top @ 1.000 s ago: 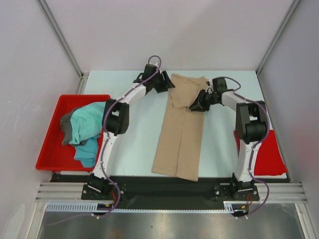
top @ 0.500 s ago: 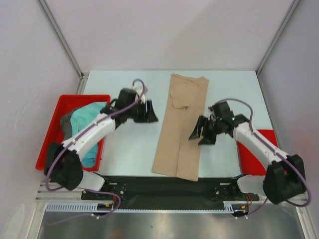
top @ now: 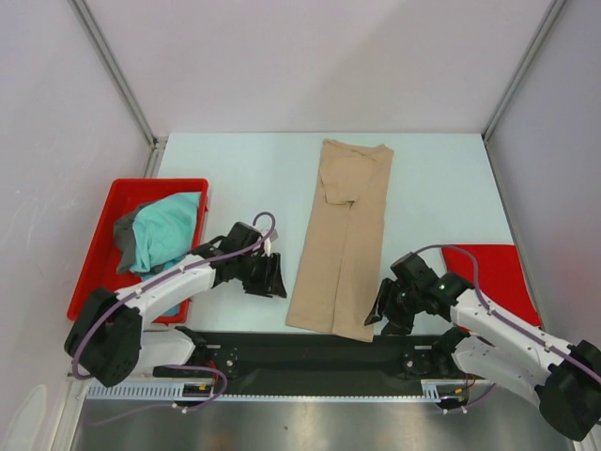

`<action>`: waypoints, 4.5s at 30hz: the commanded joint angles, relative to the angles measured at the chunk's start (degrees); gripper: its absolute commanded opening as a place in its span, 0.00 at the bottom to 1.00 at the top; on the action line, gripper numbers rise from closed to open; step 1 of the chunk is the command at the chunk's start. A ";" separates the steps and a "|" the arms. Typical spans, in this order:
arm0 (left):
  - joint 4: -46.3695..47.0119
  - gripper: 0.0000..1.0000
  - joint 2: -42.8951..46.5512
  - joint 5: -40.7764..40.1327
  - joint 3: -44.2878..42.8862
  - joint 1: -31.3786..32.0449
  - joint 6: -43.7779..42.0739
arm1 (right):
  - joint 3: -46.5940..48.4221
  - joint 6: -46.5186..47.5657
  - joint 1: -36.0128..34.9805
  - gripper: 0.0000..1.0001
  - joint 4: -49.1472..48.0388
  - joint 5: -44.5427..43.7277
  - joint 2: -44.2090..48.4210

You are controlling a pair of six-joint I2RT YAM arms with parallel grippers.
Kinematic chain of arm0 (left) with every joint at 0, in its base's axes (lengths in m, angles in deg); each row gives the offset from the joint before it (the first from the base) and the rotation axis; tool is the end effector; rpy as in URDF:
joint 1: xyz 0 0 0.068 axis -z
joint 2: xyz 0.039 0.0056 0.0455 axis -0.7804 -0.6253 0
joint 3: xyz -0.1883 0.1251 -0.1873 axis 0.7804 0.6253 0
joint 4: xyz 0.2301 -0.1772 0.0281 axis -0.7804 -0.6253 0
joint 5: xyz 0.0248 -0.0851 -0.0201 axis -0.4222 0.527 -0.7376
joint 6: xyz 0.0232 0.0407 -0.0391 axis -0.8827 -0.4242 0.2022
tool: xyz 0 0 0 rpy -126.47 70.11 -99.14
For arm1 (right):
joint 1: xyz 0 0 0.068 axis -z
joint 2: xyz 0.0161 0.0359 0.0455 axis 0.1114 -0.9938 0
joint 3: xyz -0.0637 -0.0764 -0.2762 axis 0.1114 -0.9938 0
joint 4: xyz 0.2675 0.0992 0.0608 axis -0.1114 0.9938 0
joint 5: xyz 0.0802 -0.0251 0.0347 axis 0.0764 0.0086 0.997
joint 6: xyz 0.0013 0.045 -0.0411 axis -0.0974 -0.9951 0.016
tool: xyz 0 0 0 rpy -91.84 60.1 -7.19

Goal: Fold and stack the t-shirts
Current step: Fold the tshirt

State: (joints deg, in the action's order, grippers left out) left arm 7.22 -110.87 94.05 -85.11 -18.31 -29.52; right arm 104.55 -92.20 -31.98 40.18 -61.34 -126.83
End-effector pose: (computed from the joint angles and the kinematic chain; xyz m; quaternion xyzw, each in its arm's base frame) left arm 0.1961 -0.1470 0.1823 0.0893 0.9482 -0.2801 0.1207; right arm 0.1232 0.1142 0.1796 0.1366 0.9602 0.2423 0.0266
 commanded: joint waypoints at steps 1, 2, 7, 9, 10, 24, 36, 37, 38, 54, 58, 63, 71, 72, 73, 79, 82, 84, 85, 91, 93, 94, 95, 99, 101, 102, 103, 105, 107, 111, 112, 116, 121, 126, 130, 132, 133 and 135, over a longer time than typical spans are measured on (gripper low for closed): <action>0.88 0.52 -3.59 0.94 -1.26 1.11 3.10 | -3.77 -3.96 -0.30 0.56 -1.68 -1.36 2.44; 0.52 0.52 -4.22 0.85 -1.09 1.20 3.19 | -4.66 -4.40 -0.30 0.56 -2.56 -1.35 2.62; 2.71 0.52 -5.72 2.25 1.02 2.60 6.09 | -8.53 -7.30 -0.39 0.56 -7.22 -0.03 3.93; 3.85 0.52 -8.25 3.13 1.81 3.04 7.49 | -9.15 -7.48 -0.39 0.56 -7.05 -0.03 4.37; 4.03 0.52 -9.31 3.13 1.81 3.56 7.67 | -9.24 -7.39 -0.48 0.56 -6.79 -0.47 4.90; 5.79 0.49 -15.91 3.40 2.42 5.68 10.75 | -12.66 -7.83 -0.48 0.55 -15.13 0.67 2.70; 8.16 0.09 -18.21 4.80 5.41 6.91 11.37 | -14.69 -9.15 -0.39 0.27 -20.14 1.81 2.44; 7.99 0.03 -18.03 4.98 5.42 7.00 11.28 | -14.60 -9.33 -0.39 0.12 -20.06 1.99 2.62; 7.21 0.00 -17.68 5.07 5.15 7.08 10.84 | -13.90 -9.41 -0.39 0.04 -19.62 2.16 3.31; -6.25 0.00 -29.52 3.22 -32.09 2.09 6.88 | 11.48 14.72 26.92 0.00 -14.69 8.49 -14.20; -7.74 0.00 -37.79 3.22 -46.13 -0.03 6.18 | 21.68 22.04 31.07 0.00 -14.25 10.25 -27.92; -8.71 0.00 -48.41 4.89 -56.36 -3.10 7.14 | 33.27 26.61 33.53 0.00 -14.17 11.22 -39.55; -7.66 0.00 -56.60 7.35 -65.51 -6.18 9.43 | 43.49 28.55 35.29 0.00 -13.20 13.68 -51.95; -7.48 0.00 -57.04 7.53 -66.30 -6.36 9.43 | 44.89 28.64 35.47 0.00 -13.11 13.77 -52.66; -7.39 0.00 -57.74 7.62 -66.74 -6.54 9.52 | 45.60 28.73 35.64 0.00 -13.02 13.85 -53.36; -8.10 0.00 -60.65 8.32 -70.17 -7.68 9.61 | 49.73 28.73 36.00 0.00 -12.76 14.82 -57.85; -8.44 0.03 -61.44 8.58 -71.66 -7.86 9.78 | 50.52 28.82 36.08 0.00 -12.32 15.00 -59.25; -9.23 0.04 -62.32 8.06 -72.98 -7.86 9.52 | 50.79 29.08 36.00 0.00 -12.58 15.17 -59.78; -9.15 0.04 -62.50 8.06 -72.98 -7.86 9.69 | 50.97 29.17 36.17 0.00 -12.67 15.17 -59.96; -8.80 0.04 -63.64 8.32 -74.12 -7.86 10.13 | 53.51 29.26 36.44 0.00 -11.79 14.82 -61.71; -9.24 0.05 -64.34 8.23 -75.09 -7.94 10.40 | 54.48 29.17 36.61 0.00 -11.71 14.91 -62.42; -9.41 0.05 -64.60 8.32 -75.53 -7.86 10.40 | 54.74 29.17 36.61 0.00 -11.62 15.08 -62.60; -9.59 0.05 -64.87 8.32 -75.97 -7.94 10.40 | 55.01 29.17 36.70 0.00 -11.53 15.08 -63.12; -9.85 0.05 -65.48 8.32 -77.20 -8.21 10.75 | 55.97 29.35 36.96 0.00 -10.83 15.08 -63.91; -10.03 0.08 -65.84 8.23 -77.38 -8.56 10.84 | 56.15 29.52 37.14 0.01 -10.65 15.08 -64.44; -10.12 0.10 -66.01 8.32 -77.38 -8.65 11.10 | 56.15 29.61 37.14 0.02 -10.56 15.08 -64.53; -10.20 0.17 -65.93 8.06 -77.38 -8.82 11.19 | 56.24 29.52 37.14 0.04 -10.39 14.91 -64.53; -10.64 0.24 -65.58 5.88 -78.25 -9.09 10.49 | 56.50 29.61 37.66 0.10 -10.21 14.56 -64.71; -12.39 0.35 -65.05 2.71 -80.35 -9.17 9.00 | 57.81 30.04 37.93 0.23 -9.78 13.42 -64.97; -18.62 0.40 -63.21 -5.11 -88.44 -9.09 2.06 | 63.61 34.95 39.42 0.34 -3.46 7.72 -66.28; -19.08 0.42 -61.98 -7.56 -88.54 -9.00 0.83 | 65.19 35.93 39.34 0.39 -1.79 4.22 -66.20; -17.68 0.43 -54.87 -5.76 -82.50 -8.82 -3.66 | 66.35 38.83 36.98 0.45 2.09 0.06 -62.87; -7.41 0.37 -48.09 3.37 -66.41 -6.11 -4.02 | 58.89 36.39 33.10 0.52 -1.93 1.98 -55.50; -3.96 0.46 -50.71 5.08 -65.42 -4.87 -3.39 | 54.92 33.39 33.97 0.53 -6.78 5.94 -54.95; -5.28 0.53 -52.91 -1.69 -69.81 -4.34 -9.89 | 56.06 35.49 35.38 0.54 -7.31 8.31 -56.79; -6.59 0.54 -55.81 -4.32 -73.32 -4.34 -12.36 | 56.50 36.54 36.00 0.55 -7.49 9.36 -58.46; -7.21 0.54 -57.12 -5.21 -74.64 -4.25 -12.98 | 56.76 36.99 36.00 0.56 -7.75 9.37 -58.90; -9.32 0.54 -59.94 -7.49 -78.16 -4.25 -13.60 | 57.64 38.48 36.00 0.61 -7.58 9.02 -60.22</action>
State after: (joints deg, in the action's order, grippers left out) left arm -0.98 -168.16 91.66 -158.03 -22.22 -38.51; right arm 159.87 -56.53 4.22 33.93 -53.90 -185.17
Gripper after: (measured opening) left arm 0.540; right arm 0.581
